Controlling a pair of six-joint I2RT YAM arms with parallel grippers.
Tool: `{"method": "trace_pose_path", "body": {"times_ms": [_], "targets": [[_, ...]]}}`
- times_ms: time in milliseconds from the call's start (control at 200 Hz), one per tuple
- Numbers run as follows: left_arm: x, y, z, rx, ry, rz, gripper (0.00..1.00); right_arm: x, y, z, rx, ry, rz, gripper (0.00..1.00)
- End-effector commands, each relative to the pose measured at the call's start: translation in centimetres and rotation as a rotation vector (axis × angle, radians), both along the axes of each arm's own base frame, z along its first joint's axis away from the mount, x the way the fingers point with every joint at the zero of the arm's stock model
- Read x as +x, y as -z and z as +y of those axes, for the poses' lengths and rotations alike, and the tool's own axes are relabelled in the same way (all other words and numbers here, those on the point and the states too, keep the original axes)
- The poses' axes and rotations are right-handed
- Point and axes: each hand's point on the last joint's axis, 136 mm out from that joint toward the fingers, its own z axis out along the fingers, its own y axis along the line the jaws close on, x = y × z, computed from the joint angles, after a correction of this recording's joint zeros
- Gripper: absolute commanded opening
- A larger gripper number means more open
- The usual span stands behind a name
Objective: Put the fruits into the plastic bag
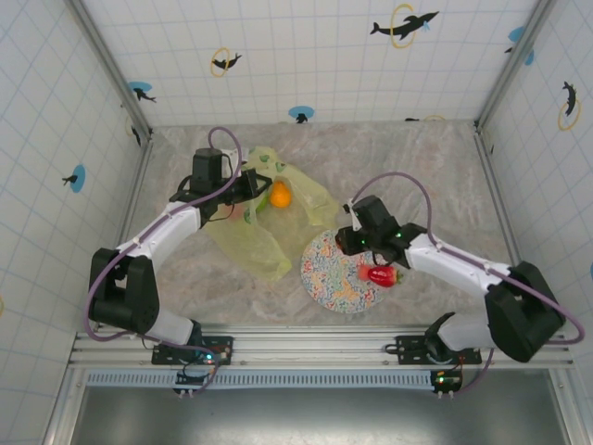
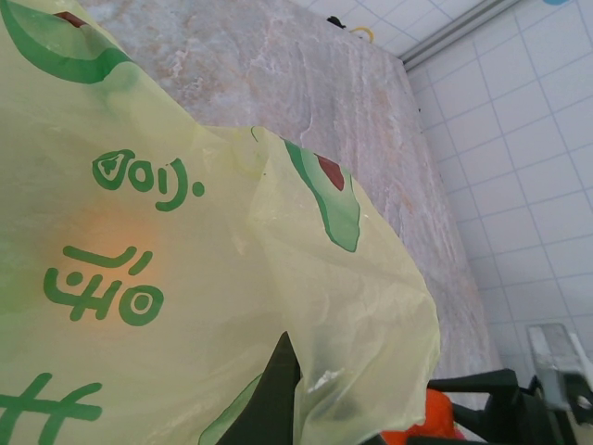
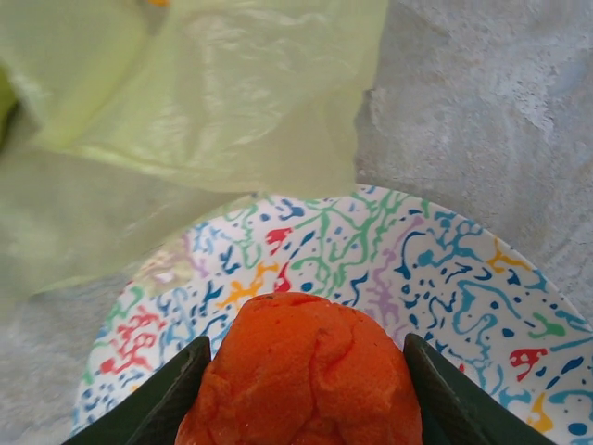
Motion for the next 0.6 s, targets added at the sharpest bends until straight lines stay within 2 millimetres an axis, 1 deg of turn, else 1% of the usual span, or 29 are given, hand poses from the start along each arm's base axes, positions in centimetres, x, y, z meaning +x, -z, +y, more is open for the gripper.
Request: {"method": "trace_pose_path", "body": {"times_ms": [0, 105, 185, 190, 215, 295, 385, 470, 596], "targets": [[-0.1, -0.1, -0.3, -0.012, 0.019, -0.012, 0.00, -1.2, -1.8, 2.2, 0.117, -0.121, -0.079, 0.52], [-0.1, -0.1, -0.3, -0.014, 0.019, -0.009, 0.00, -2.4, -3.2, 4.5, 0.181, -0.211, -0.153, 0.52], [-0.1, -0.2, -0.3, -0.018, 0.021, -0.009, 0.00, -3.0, -3.7, 6.3, 0.179, -0.275, -0.199, 0.52], [-0.1, -0.2, -0.3, -0.018, 0.020, -0.009, 0.00, -2.9, -4.1, 6.5, 0.187, -0.278, -0.214, 0.52], [-0.1, -0.2, -0.3, -0.020, 0.021, -0.009, 0.00, -2.8, -4.4, 7.2, 0.193, -0.292, -0.236, 0.52], [-0.1, -0.3, -0.4, -0.024, 0.022, -0.009, 0.00, -2.6, -4.6, 9.0, 0.184, -0.329, -0.283, 0.52], [-0.2, -0.5, -0.4, -0.025, 0.021, -0.012, 0.00, -1.9, -4.1, 10.5, 0.160, -0.351, -0.319, 0.52], [-0.1, -0.7, -0.4, -0.029, 0.022, -0.019, 0.00, -0.7, -3.4, 11.5, 0.132, -0.360, -0.349, 0.52], [-0.2, -0.8, -0.4, -0.033, 0.024, -0.018, 0.00, 0.2, -3.3, 13.9, 0.125, -0.409, -0.403, 0.52]]}}
